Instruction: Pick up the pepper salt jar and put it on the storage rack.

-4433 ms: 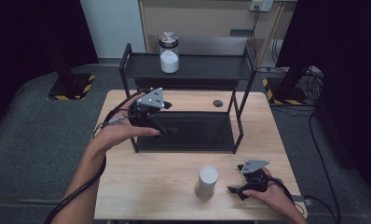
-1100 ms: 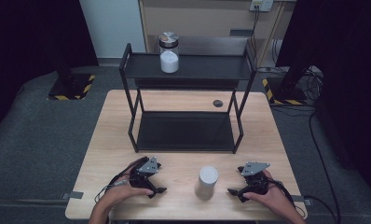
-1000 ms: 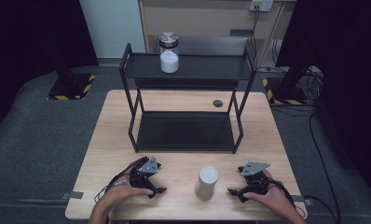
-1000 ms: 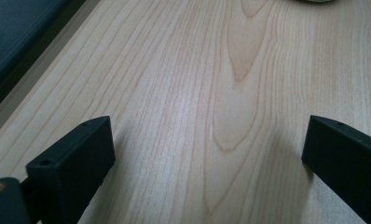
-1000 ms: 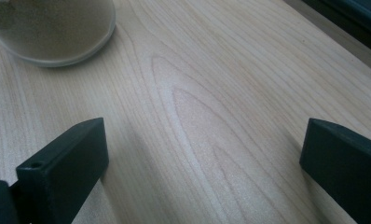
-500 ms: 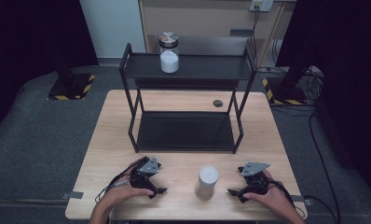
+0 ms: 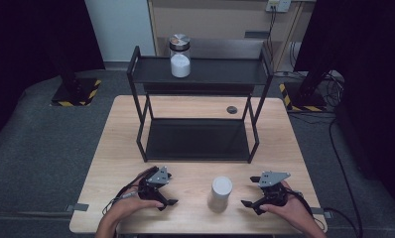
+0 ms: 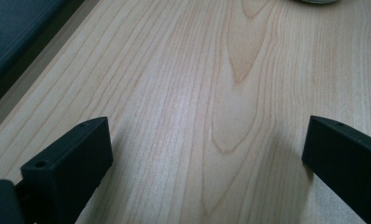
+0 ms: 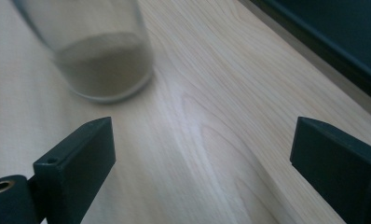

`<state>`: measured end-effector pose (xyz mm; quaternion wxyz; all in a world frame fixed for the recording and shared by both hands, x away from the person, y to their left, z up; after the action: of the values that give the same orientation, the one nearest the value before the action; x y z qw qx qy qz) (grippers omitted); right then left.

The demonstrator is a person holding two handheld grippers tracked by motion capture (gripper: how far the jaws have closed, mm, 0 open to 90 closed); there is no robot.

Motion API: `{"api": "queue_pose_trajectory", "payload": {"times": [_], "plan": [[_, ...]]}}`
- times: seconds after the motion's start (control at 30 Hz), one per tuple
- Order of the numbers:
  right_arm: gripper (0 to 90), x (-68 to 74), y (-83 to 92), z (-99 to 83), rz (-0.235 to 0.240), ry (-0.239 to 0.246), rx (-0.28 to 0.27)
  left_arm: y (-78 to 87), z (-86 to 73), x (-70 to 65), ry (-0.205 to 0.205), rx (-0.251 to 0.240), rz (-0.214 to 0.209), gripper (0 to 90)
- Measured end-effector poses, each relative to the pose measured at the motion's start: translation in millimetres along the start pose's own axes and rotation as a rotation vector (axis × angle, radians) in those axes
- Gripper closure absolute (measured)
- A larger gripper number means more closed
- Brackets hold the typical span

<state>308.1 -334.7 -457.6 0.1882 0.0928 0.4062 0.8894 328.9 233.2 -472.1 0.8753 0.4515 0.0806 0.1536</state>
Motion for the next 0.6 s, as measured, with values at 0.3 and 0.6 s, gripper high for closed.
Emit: {"api": "queue_pose_trajectory", "payload": {"times": [0.3,0.6], "plan": [[9.4,6.4,12.0,10.5,0.073,0.043,-0.065,-0.1,-0.1,-0.1,0.001,-0.001,0.000,0.3],[9.6,11.1,15.8,21.2,0.112,0.072,-0.083,-0.2,-0.7,-1.0,0.007,-0.004,0.002,0.3]]}}
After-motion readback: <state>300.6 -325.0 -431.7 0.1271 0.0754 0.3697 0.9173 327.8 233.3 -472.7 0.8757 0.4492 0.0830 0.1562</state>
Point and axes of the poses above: each handheld gripper's, and its own axes: y roughly backward along the jaws, z roughly out of its top, x roughly to its left, the point moved 3 cm from there along -y, roughly forward along the jaws, and after that the axes turned 10 degrees about x, right-handed, at the moved point
